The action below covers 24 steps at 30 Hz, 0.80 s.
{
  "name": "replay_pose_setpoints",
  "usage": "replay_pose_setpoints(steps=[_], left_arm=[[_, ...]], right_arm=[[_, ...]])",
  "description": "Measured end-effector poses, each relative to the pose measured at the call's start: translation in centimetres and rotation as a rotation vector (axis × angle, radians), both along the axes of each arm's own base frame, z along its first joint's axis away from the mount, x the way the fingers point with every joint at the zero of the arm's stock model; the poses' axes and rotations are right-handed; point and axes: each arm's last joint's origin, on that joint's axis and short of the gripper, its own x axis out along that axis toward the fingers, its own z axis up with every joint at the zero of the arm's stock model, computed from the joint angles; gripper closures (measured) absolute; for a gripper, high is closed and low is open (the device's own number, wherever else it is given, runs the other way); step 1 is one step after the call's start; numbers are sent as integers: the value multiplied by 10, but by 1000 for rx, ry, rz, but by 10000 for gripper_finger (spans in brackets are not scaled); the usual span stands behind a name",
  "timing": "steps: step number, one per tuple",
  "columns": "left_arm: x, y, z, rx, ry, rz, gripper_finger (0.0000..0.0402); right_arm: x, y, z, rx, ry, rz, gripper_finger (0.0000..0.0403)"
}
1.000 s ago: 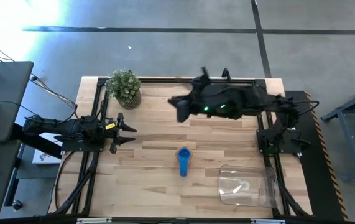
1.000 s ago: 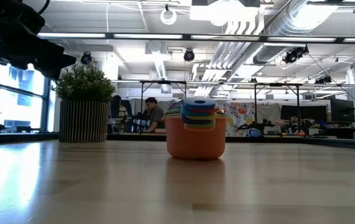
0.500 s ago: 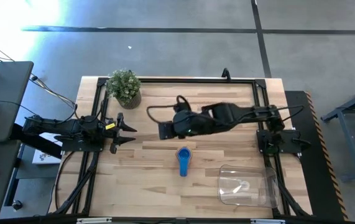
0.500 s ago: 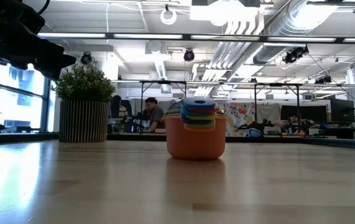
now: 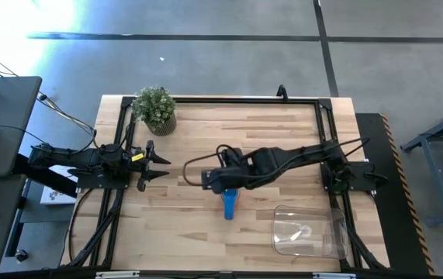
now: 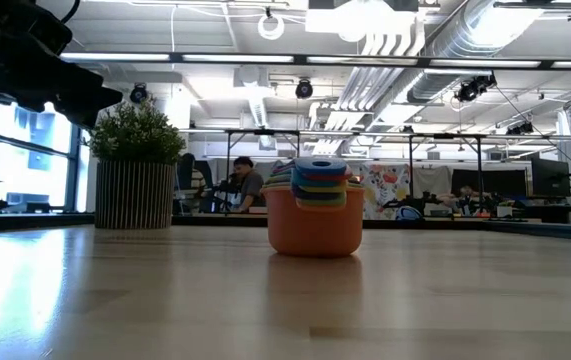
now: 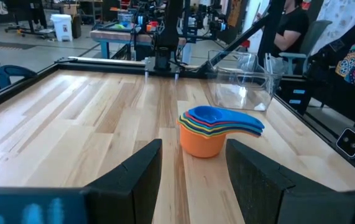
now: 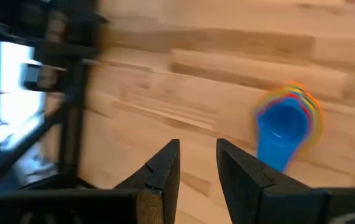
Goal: Nest measuring cups in basket
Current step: Put the nested measuring cups into the transparent bin
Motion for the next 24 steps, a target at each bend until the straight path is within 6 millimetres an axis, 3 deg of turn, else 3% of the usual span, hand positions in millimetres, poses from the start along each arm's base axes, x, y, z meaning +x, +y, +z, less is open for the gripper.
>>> replay_pose_setpoints(steps=[9,24], left_arm=[[0,0,0,0,-1,0,234],[0,0,0,0,0,-1,234]], right_arm=[[2,18,-35,38,209,-14,306],[28,45,-98,51,338,-10,301]])
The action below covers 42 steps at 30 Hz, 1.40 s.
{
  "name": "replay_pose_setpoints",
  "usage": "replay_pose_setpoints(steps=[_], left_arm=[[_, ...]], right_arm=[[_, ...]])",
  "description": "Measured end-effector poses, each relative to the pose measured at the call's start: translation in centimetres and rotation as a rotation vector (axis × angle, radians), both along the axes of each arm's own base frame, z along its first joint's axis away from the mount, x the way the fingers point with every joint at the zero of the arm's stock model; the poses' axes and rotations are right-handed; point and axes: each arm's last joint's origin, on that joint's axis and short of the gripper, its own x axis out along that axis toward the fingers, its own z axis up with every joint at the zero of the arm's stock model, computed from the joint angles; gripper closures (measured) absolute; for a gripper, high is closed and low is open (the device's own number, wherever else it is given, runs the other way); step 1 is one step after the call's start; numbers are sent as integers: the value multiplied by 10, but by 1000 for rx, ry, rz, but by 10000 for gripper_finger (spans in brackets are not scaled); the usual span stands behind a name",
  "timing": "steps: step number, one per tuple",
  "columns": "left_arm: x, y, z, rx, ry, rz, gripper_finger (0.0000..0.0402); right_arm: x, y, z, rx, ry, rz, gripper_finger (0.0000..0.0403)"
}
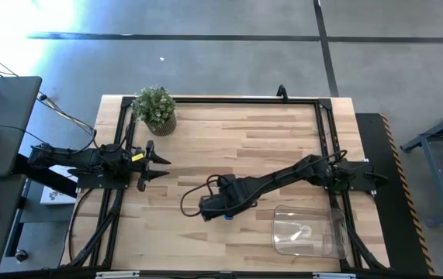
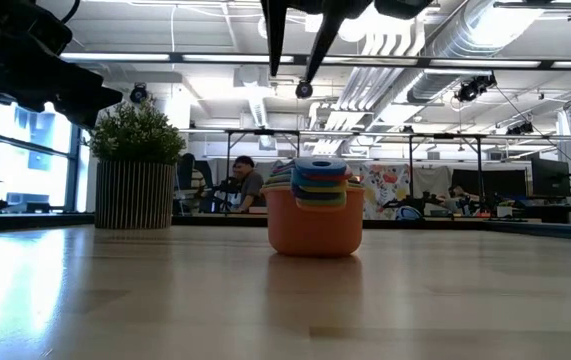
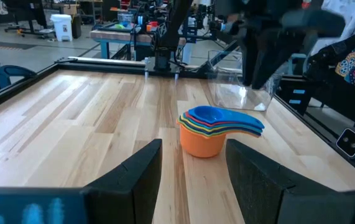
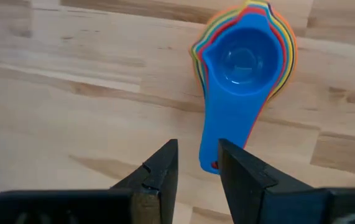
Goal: Nest measuring cups in basket
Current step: Put the nested measuring cups into the transparent bin
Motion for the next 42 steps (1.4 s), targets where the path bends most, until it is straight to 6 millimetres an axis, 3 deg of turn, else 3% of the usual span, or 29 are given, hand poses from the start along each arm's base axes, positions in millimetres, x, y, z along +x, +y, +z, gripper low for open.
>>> replay_pose_setpoints(steps=[17,31,42], left_arm=[[0,0,0,0,0,1,234],[0,0,0,0,0,0,234],[0,0,0,0,0,0,234]], right_arm=[[-4,33,-44,-105,60,-120,142],[2,30,-80,-77,67,-158,89],[9,3,-87,-42,141,-137,86]])
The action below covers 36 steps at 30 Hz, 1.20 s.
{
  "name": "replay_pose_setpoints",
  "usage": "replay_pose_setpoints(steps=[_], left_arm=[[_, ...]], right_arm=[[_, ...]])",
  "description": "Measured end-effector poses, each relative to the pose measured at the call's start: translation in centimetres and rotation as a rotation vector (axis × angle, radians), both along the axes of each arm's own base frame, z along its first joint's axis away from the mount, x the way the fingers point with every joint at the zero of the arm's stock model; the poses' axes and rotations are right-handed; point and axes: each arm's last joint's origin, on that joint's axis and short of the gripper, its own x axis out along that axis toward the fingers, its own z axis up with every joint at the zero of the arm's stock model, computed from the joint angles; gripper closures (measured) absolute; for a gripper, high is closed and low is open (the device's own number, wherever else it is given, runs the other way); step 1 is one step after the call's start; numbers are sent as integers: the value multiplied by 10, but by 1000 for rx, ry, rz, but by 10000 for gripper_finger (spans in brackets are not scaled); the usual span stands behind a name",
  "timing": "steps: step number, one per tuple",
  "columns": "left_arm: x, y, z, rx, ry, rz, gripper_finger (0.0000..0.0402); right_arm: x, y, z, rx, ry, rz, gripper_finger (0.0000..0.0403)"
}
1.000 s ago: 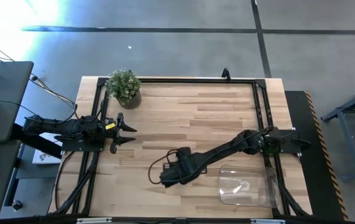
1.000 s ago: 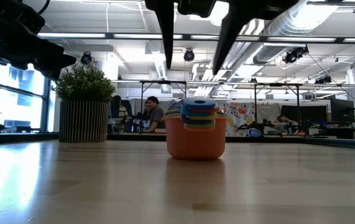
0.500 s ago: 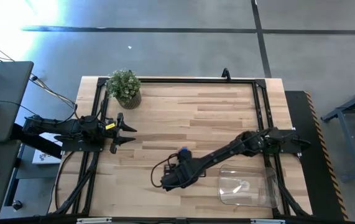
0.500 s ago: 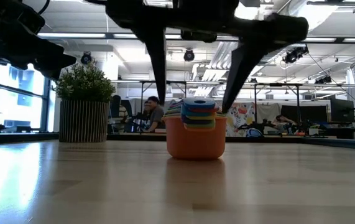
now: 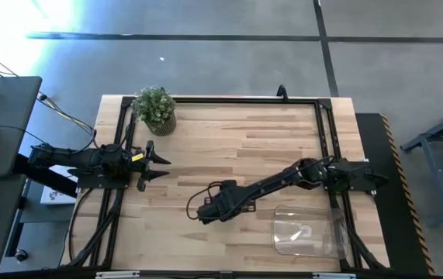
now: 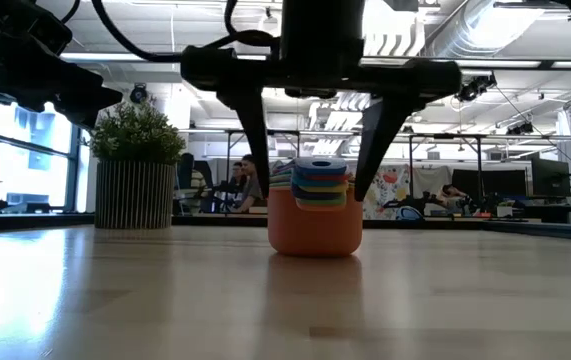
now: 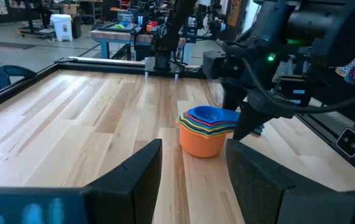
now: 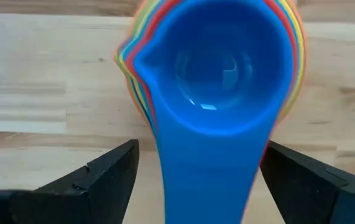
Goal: Nest measuring cups in basket
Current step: Put the nested measuring cups into the transparent bin
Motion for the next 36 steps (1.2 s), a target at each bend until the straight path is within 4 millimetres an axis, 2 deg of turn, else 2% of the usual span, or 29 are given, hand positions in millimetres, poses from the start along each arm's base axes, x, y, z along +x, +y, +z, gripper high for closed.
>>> replay_pose_setpoints(steps=[8,15,20,31,36], left_arm=[[0,0,0,0,0,0,234],[0,0,0,0,0,0,234],[0,0,0,0,0,0,234],[0,0,0,0,0,0,234],[0,0,0,0,0,0,234]], right_arm=[[2,-6,0,41,17,10,94],[3,-9,0,56,22,2,140],[8,-9,-10,72,20,1,168],[7,-10,-11,93,40,-5,176],[7,-9,-11,120,50,-4,220]])
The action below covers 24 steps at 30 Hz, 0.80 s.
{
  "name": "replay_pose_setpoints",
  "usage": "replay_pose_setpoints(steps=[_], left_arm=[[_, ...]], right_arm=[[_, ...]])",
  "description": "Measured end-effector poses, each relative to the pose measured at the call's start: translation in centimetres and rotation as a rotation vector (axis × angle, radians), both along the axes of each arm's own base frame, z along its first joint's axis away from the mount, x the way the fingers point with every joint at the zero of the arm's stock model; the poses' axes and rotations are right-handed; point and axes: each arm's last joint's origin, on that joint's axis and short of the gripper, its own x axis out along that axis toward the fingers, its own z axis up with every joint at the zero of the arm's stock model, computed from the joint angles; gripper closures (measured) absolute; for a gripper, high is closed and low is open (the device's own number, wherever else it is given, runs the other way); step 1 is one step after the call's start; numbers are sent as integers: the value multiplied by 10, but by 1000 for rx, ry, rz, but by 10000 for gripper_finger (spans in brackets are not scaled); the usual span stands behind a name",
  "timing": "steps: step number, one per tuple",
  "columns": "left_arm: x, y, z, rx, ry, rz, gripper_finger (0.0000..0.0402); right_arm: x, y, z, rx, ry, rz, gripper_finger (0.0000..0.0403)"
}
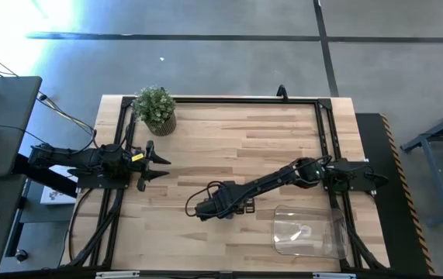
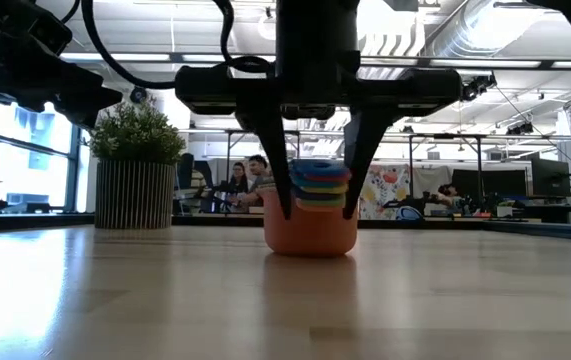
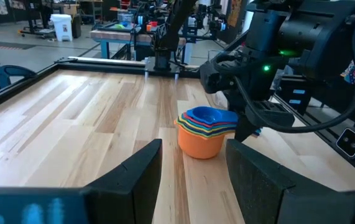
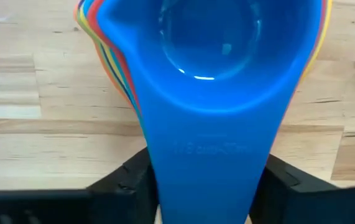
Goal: Nest measuring cups in basket
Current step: Put the nested measuring cups into the transparent bin
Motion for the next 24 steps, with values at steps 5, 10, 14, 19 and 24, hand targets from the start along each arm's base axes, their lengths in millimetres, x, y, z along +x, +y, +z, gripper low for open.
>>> replay_pose_setpoints(steps=[5,10,14,19,24], left_arm=[[0,0,0,0,0,0,234],[0,0,0,0,0,0,234],[0,0,0,0,0,0,234],[0,0,0,0,0,0,234],[0,0,0,0,0,0,234]], right_arm=[[0,0,0,2,3,2,265],[0,0,0,10,5,2,271],[0,1,0,25,10,3,272],[-1,1,0,33,15,7,273],[-1,2,0,33,16,15,274]])
